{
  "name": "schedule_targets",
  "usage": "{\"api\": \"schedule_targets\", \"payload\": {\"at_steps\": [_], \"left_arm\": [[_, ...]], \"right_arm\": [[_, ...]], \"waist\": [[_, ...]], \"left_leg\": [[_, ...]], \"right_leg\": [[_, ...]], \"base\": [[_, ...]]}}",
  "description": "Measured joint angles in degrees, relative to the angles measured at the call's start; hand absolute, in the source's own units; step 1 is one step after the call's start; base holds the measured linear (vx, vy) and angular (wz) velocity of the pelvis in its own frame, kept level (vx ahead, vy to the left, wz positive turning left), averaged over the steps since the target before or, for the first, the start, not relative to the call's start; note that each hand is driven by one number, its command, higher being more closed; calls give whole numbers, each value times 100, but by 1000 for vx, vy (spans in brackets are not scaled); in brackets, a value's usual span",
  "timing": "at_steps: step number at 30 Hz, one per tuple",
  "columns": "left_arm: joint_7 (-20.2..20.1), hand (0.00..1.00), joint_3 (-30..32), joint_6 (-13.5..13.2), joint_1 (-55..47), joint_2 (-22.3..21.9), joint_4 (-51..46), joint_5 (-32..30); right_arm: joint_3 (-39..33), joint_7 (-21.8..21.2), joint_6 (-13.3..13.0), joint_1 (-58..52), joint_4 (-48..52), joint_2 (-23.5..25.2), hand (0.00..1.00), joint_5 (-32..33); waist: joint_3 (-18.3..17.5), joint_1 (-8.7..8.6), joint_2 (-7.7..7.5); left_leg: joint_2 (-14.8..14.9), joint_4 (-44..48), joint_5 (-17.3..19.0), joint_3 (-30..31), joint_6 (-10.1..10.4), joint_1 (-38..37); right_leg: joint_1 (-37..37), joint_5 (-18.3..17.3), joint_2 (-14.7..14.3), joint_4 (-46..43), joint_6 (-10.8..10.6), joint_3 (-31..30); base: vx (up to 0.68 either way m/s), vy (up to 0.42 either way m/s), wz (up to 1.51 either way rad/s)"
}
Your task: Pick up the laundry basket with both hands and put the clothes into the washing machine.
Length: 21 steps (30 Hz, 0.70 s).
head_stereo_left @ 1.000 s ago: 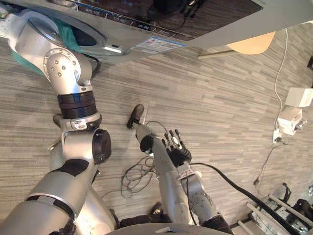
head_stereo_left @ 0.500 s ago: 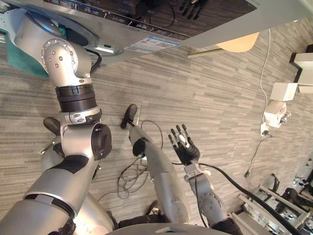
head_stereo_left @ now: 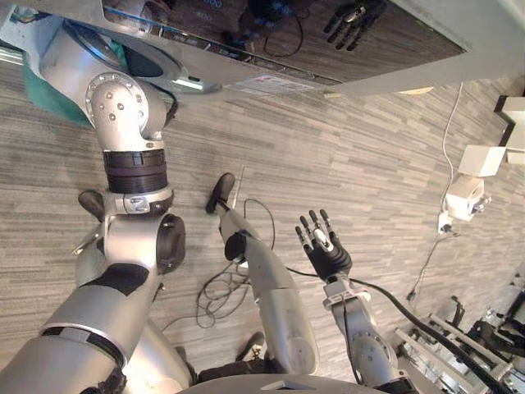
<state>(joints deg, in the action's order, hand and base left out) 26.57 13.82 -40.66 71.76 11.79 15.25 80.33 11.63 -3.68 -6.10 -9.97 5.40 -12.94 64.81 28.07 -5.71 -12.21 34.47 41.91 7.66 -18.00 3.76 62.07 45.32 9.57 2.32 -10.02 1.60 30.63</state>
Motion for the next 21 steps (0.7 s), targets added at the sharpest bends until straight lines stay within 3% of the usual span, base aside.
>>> {"api": "schedule_targets", "payload": {"at_steps": [1, 2, 4, 5, 6, 7, 8, 9, 10, 11, 14, 17, 21], "left_arm": [[59, 0, -232, 429, 3, 355, 378, -478], [73, 0, -434, 648, 15, 556, 575, -701], [112, 0, -915, 1925, 112, 1317, 1199, -2541], [178, 0, -1052, 2231, 139, 1493, 1268, -3184], [412, 0, -1402, 3012, 306, 1749, 1426, -4383], [523, 0, -1662, 3372, 432, 1812, 1521, -4933], [601, 0, -2102, 3823, 690, 1882, 1522, -5919], [583, 0, -2151, 4110, 737, 2023, 1593, -6661], [565, 0, -2236, 4201, 739, 2120, 1592, -7004], [530, 0, -2305, 4394, 759, 2145, 1592, -7459], [517, 0, -2309, 4682, 790, 2228, 1592, -8529], [351, 0, -2341, 4834, 937, 2259, 1594, -9099], [315, 0, -2412, 4960, 936, 2281, 1669, -9742]], "right_arm": [[-99, -5, -2, -10, -29, 0, 0, -2], [-166, -5, -6, -13, -46, -3, 0, -5], [-411, -21, -137, -19, -236, -2, 0, -165], [-464, -30, -170, -26, -284, -3, 0, -230], [-539, -106, -256, -24, -424, -1, 0, -240], [-542, -112, -278, -22, -469, 14, 0, -246], [-492, -138, -291, -4, -481, 36, 0, -293], [-497, -209, -304, 54, -492, 71, 0, -373], [-495, -243, -310, 107, -530, 84, 0, -397], [-493, -301, -336, 143, -652, 146, 0, -399], [-491, -392, -346, 174, -664, 147, 0, -398], [-497, -502, -350, 155, -655, 144, 0, -392], [-496, -620, -379, 135, -637, 143, 0, -379]], "waist": [[0, 73, 0], [0, 112, 0], [-6, 240, -8], [-6, 265, -8], [-8, 322, -11], [-22, 315, -31], [-69, 282, -99], [-103, 254, -147], [-104, 231, -148], [-136, 184, -193], [-139, 179, -198], [-141, 78, -201], [-141, 94, -201]], "left_leg": [[5, -12, 11, 2, 14, 0], [2, -15, 21, 0, 34, 0], [-15, -28, -13, -69, 21, 1], [-28, -37, -33, -103, 6, 1], [-99, -81, -60, -113, -52, 0], [-166, -139, -79, -115, -86, -9], [-254, -290, -124, -196, -137, -34], [-271, -404, -192, -274, -217, -59], [-266, -400, -209, -276, -240, -56], [-295, -314, -235, -278, -255, -71], [-215, -270, -232, -288, -234, -87], [-182, -250, -198, -288, -215, -96], [-178, -244, -179, -288, -204, -116]], "right_leg": [[-55, 84, -43, 144, 6, -12], [-89, 128, -57, 227, 12, -14], [-180, 223, -74, 483, 67, -15], [-187, 250, -59, 510, 59, -14], [-207, 299, -26, 604, 5, -5], [-276, 336, -23, 797, -60, -5], [-394, 364, -51, 1199, -111, -5], [-389, 290, -50, 1237, -76, 14], [-355, 283, -36, 1123, -13, 9], [-370, 570, 15, 1083, -84, 11], [-398, 663, -64, 1157, -152, -21], [-414, 668, -85, 1156, -158, -29], [-441, 668, -91, 1156, -158, -33]], "base": [[0, 0, 0], [0, 0, 0], [-13, 9, 14], [-11, 19, 24], [-10, 20, 25], [-15, 18, 31], [-4, 1, 16], [12, -1, 4], [40, 20, 3], [53, 33, 0], [67, 12, -9], [67, 12, -6], [47, 12, 1]]}}
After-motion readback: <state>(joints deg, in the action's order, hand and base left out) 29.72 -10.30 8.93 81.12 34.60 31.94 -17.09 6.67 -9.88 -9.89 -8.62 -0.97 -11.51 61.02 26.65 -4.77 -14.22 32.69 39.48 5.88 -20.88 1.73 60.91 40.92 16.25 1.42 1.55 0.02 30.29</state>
